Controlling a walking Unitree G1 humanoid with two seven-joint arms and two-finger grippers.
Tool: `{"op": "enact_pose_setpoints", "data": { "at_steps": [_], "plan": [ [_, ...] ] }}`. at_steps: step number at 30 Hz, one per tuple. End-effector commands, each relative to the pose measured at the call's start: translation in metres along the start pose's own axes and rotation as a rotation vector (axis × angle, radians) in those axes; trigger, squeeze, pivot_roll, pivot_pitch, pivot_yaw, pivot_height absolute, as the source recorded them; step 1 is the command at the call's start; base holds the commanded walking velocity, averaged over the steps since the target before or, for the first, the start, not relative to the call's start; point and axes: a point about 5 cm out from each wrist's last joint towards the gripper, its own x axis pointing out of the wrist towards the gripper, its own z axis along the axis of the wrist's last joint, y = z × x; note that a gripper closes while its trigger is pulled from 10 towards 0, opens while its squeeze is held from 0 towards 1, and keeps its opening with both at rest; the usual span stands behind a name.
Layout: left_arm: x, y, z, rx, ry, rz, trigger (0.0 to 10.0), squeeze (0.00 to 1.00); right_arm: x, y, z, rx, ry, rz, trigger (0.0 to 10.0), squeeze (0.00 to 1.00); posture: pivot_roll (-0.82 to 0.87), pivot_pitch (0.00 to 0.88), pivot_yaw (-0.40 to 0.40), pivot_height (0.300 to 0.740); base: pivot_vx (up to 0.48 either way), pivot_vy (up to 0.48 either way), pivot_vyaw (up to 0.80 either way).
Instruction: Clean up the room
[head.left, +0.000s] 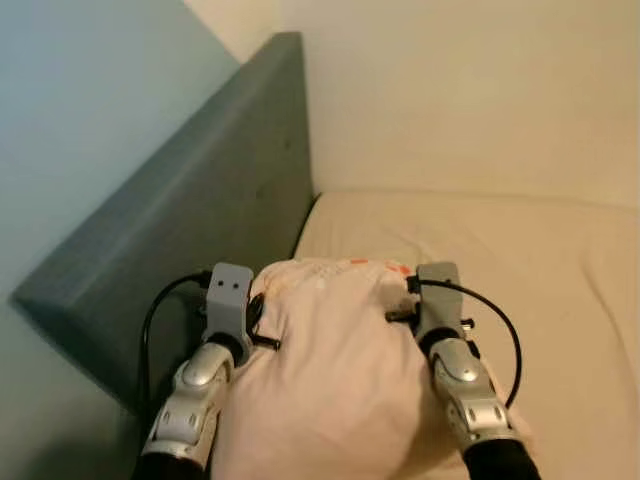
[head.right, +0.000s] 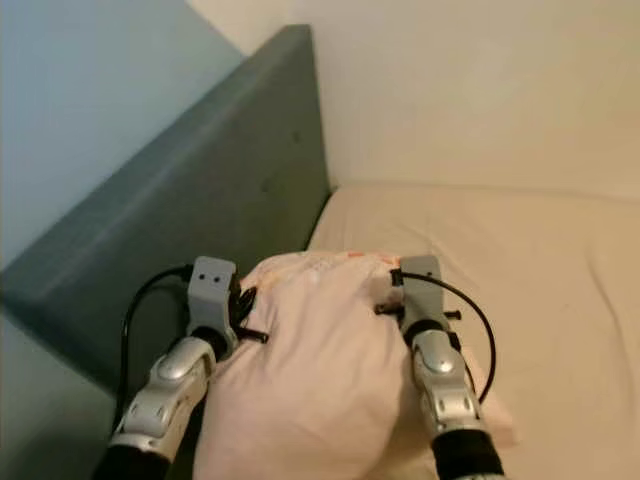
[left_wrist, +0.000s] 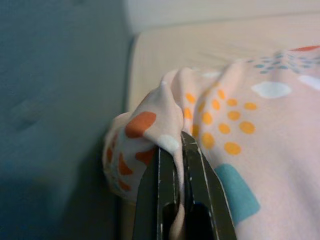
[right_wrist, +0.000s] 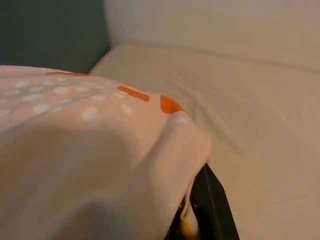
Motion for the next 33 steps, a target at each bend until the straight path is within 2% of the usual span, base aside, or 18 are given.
{"op": "enact_pose_setpoints", "data": {
  "at_steps": [1, 33],
  "plan": [
    [0.0, 0.0013, 0.0101, 0.006, -0.058, -0.003, 10.0, 0.0, 0.0019, 0.0138, 0.0084, 0.013, -0.036, 0.045, 10.0, 0.0, -0.09, 0.078, 0.072, 0.739, 0.0, 0.0, 0.0],
    [0.0003, -0.0012, 0.0049, 0.03, -0.016, -0.048, 10.0, 0.0, 0.0004, 0.0162, 0.0048, 0.062, -0.014, 0.031, 10.0, 0.0, -0.09, 0.079, 0.083, 0.739, 0.0, 0.0, 0.0]
  ]
}}
